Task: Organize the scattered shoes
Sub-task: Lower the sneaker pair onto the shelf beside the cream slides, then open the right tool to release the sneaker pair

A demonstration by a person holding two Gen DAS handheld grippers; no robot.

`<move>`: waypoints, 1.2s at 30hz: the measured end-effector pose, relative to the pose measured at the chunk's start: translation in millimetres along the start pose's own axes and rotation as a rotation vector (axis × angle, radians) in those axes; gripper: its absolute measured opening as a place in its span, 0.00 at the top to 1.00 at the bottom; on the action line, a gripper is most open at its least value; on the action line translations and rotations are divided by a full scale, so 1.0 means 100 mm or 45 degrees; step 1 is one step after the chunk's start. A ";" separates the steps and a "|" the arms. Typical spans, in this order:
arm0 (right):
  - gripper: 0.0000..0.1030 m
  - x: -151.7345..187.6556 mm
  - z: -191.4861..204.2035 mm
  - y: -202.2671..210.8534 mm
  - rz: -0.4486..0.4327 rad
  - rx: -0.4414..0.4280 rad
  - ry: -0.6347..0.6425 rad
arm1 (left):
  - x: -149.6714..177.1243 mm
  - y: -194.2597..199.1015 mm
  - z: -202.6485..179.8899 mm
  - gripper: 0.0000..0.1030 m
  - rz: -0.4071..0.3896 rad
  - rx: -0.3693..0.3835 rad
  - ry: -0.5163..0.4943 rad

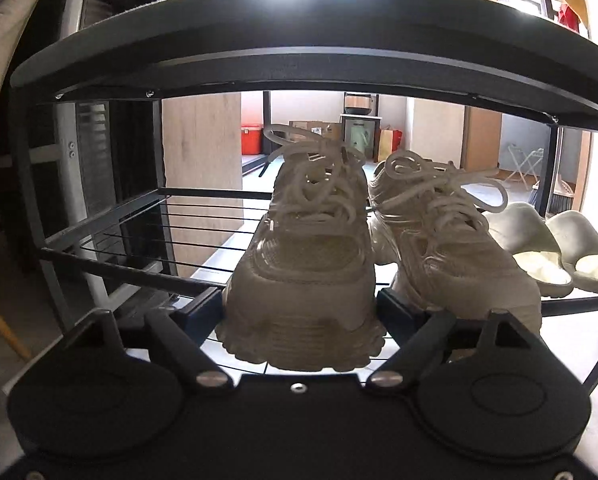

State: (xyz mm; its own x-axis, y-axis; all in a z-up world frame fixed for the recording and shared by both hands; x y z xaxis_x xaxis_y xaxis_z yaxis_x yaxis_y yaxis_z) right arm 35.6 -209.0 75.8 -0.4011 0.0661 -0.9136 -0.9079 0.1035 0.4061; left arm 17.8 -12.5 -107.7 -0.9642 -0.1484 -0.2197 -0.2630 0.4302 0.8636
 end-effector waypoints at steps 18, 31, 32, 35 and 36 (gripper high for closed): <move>0.19 -0.36 -0.02 -0.77 0.046 0.038 0.016 | -0.04 0.00 0.06 0.01 0.009 -0.004 0.042; 0.09 -0.24 0.04 -0.39 0.081 -0.051 0.098 | -0.02 -0.01 0.05 0.01 0.016 0.003 0.039; 0.08 -0.25 0.04 -0.26 0.060 -0.068 0.110 | -0.01 -0.01 0.06 0.01 0.017 0.003 0.040; 0.01 -0.36 -0.15 0.21 -0.075 -0.011 0.178 | -0.02 -0.03 0.07 0.01 0.019 -0.002 0.041; 0.00 -0.39 -0.26 0.33 -0.094 0.018 0.167 | -0.02 -0.04 0.07 0.01 0.021 -0.004 0.041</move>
State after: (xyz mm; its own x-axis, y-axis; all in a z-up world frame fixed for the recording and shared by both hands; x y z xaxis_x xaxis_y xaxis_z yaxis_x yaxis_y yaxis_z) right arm 18.4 -234.2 124.2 -0.3464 -0.0724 -0.9353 -0.9342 0.1173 0.3369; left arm 20.1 -8.0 -113.6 -0.9668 -0.1702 -0.1905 -0.2468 0.4298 0.8685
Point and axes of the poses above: each gripper's, at about its wrist camera, not at the fingertips, and y roughly against the way its jaws point, z to its left, x to its underside, the point moved 9 cm from there along -y, roughly the way its jaws point, and after that the axes turned 4 degrees about z, right-handed, at the moved point
